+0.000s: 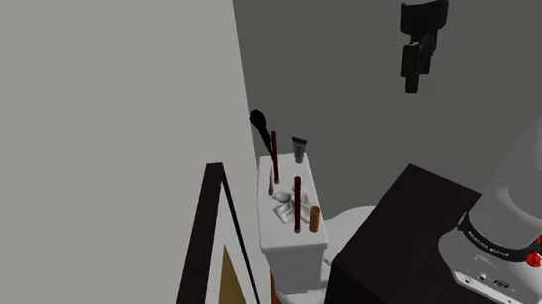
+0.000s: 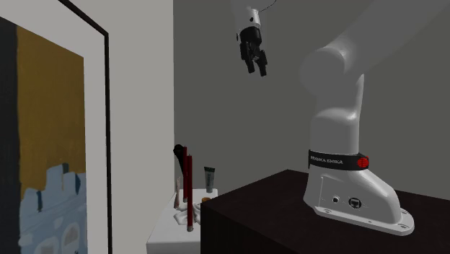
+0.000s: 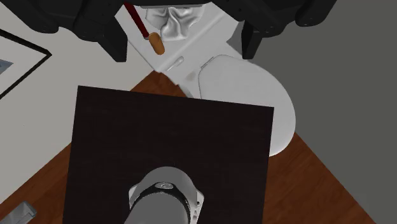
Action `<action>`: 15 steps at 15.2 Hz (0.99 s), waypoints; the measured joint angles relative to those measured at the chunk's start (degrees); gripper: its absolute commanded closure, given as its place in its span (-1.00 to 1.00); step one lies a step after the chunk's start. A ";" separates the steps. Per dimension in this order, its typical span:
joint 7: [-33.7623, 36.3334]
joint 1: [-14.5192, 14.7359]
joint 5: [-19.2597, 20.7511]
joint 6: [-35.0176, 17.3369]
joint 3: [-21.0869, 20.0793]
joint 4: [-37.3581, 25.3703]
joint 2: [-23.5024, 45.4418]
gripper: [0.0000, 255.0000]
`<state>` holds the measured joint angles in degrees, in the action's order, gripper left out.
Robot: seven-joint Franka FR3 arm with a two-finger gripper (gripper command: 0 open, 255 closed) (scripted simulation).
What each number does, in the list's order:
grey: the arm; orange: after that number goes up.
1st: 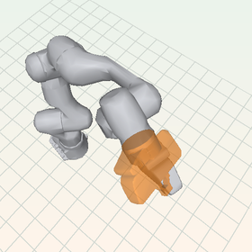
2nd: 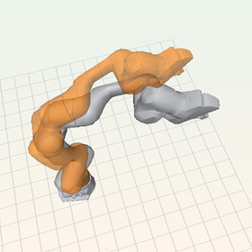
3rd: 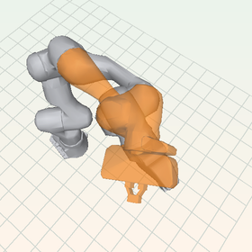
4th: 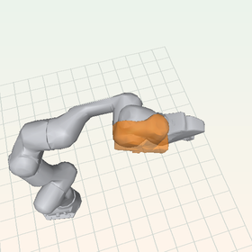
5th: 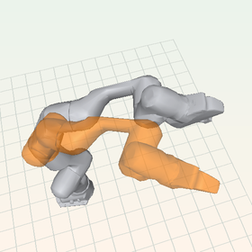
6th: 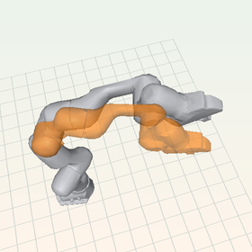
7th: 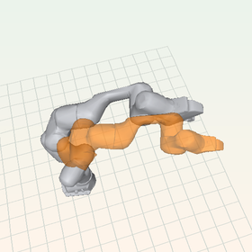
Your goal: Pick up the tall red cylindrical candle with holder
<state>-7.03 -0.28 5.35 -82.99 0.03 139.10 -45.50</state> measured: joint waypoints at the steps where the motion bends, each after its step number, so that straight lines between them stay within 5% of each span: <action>1: 0.00 0.00 0.00 0.00 0.00 0.00 0.00 -1.00; 15: 3.57 4.26 -4.16 -29.45 -4.40 10.02 15.01 -1.00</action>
<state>-3.46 3.98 1.19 -112.44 -4.37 149.12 -30.49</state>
